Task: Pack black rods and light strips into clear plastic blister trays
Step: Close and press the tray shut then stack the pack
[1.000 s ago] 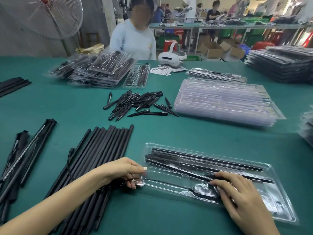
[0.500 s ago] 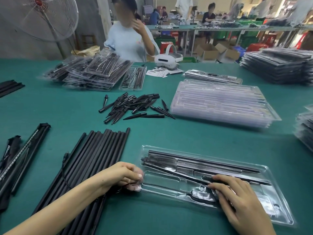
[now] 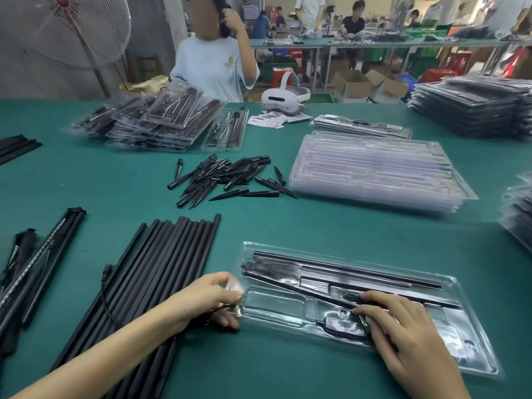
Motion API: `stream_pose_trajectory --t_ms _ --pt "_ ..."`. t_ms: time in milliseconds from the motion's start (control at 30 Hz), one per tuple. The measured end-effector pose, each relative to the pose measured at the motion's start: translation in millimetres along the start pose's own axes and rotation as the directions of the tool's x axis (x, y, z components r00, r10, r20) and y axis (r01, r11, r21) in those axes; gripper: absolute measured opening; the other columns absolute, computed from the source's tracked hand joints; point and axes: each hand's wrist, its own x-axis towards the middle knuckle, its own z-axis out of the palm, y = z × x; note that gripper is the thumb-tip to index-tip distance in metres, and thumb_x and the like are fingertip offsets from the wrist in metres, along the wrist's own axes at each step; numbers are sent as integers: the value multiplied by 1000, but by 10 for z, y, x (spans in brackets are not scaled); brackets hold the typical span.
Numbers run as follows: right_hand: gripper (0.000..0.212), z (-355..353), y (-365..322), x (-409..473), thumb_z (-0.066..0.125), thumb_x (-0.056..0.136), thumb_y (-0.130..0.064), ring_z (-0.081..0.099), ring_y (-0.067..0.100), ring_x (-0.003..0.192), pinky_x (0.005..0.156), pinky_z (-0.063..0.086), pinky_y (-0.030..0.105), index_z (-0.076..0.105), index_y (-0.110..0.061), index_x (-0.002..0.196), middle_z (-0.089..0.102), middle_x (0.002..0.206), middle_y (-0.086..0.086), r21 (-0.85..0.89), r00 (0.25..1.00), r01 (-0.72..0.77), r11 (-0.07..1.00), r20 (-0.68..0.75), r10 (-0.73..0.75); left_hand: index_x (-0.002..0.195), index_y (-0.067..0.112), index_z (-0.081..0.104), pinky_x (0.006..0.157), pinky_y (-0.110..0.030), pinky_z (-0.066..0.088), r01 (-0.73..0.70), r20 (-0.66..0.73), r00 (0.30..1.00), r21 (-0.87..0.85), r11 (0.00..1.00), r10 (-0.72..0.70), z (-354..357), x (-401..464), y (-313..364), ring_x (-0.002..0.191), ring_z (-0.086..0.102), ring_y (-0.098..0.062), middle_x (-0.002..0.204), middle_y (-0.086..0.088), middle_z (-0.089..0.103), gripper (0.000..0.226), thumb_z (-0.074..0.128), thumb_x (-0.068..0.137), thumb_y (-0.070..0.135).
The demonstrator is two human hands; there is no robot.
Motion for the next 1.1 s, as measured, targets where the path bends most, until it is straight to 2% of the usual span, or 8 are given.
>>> stream_pose_trajectory --t_ms 267,400,533,667,767,867,1000,1100 --pt "49 -31 -29 13 27 101 -38 54 13 99 84 39 33 72 -20 95 65 109 -4 -3 999 -40 999 32 40 114 -5 50 39 -20 41 23 -26 999 18 1000 -22 13 57 51 42 60 -20 61 -15 62 21 51 94 2" --pt "49 -44 -37 13 27 101 -38 53 13 99 84 38 33 72 -20 95 64 109 -4 -9 998 -42 999 49 43 97 5 48 34 -19 34 -1 -78 997 70 998 7 71 73 34 35 55 -16 54 -8 60 3 50 95 4" --pt "51 -66 -66 11 25 100 -43 55 14 96 83 42 40 72 -23 93 64 107 -6 9 993 -84 996 83 83 80 10 42 33 -19 28 19 -153 988 164 986 6 119 151 44 31 48 -13 50 -4 60 15 49 93 7" --pt "33 -127 -262 240 41 88 -35 60 16 91 84 45 53 71 -24 93 65 98 -7 44 981 -190 981 59 187 76 13 43 34 -18 29 56 -116 992 138 989 -40 81 189 100 30 48 -11 46 -1 60 21 45 93 1" --pt "24 -100 -589 567 49 88 -27 62 17 93 84 46 46 70 -23 100 64 100 -9 150 991 -78 986 118 60 77 12 48 37 -16 36 106 -12 994 75 992 -105 16 193 127 36 54 -10 50 -1 63 21 47 97 8" --pt "19 40 -838 910 54 93 -24 57 10 105 92 44 38 66 -27 107 61 108 -12 293 957 -23 956 282 -64 87 7 57 43 -17 45 161 46 986 -39 986 -159 -59 177 144 45 62 -14 59 -7 67 18 49 97 20" --pt "32 307 -926 1266 50 95 -44 45 7 118 102 36 35 59 -30 122 53 122 -12 335 867 -32 942 479 -141 91 -3 61 52 -27 55 269 180 958 -290 918 -224 -193 147 159 62 70 -31 75 -21 69 40 32 100 24" --pt "51 455 -956 1333 50 86 -64 43 7 120 100 36 31 54 -34 127 49 128 -13 250 786 98 963 574 -229 99 -3 61 62 -31 59 298 254 939 -272 915 -230 -274 147 142 73 70 -33 86 -22 69 30 33 97 8"
